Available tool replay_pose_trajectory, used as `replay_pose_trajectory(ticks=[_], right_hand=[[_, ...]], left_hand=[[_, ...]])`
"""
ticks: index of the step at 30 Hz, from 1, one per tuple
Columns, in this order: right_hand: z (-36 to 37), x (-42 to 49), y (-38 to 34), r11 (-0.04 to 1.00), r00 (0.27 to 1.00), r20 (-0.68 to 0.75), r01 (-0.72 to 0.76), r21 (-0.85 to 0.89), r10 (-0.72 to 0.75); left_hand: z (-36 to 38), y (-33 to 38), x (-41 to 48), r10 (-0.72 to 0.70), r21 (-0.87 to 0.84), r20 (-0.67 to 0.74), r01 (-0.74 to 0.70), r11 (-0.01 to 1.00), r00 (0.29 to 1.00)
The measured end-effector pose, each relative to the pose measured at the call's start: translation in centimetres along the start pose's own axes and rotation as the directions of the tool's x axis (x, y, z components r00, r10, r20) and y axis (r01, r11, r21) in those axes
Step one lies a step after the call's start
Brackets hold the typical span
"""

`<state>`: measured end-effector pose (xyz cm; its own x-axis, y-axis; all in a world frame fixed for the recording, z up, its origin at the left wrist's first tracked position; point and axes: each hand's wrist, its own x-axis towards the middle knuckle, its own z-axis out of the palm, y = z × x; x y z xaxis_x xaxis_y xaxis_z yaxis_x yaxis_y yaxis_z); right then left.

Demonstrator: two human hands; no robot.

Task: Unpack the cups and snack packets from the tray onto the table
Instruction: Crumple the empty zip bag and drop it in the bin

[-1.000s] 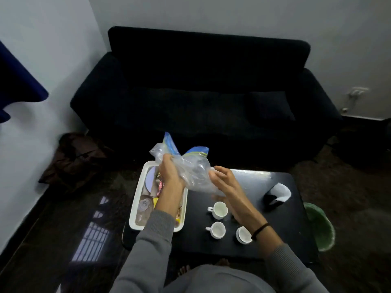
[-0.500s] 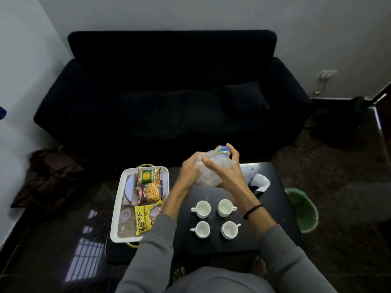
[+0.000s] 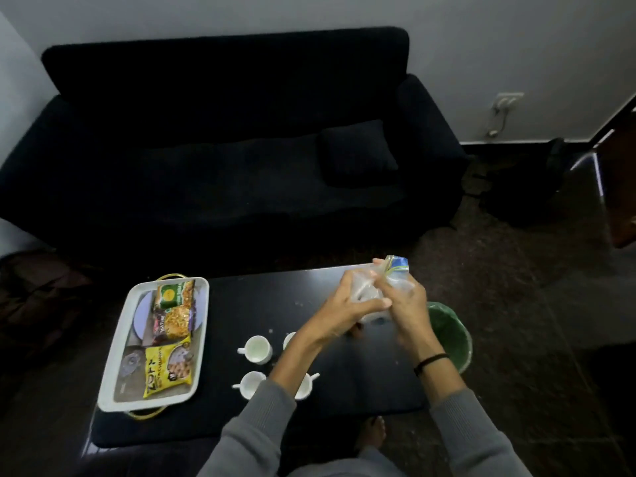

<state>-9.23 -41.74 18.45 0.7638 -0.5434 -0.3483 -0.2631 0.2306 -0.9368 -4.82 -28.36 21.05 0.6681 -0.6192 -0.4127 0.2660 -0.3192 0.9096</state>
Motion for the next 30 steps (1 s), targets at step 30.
replay_pose_trajectory(ticks=[30], right_hand=[[-20.7,9.2,17.2,0.683,0.971,-0.077,0.103,-0.723,-0.227]], left_hand=[[20.1,-12.5,20.7,-0.294,0.196,0.136,0.265,0.944,0.946]])
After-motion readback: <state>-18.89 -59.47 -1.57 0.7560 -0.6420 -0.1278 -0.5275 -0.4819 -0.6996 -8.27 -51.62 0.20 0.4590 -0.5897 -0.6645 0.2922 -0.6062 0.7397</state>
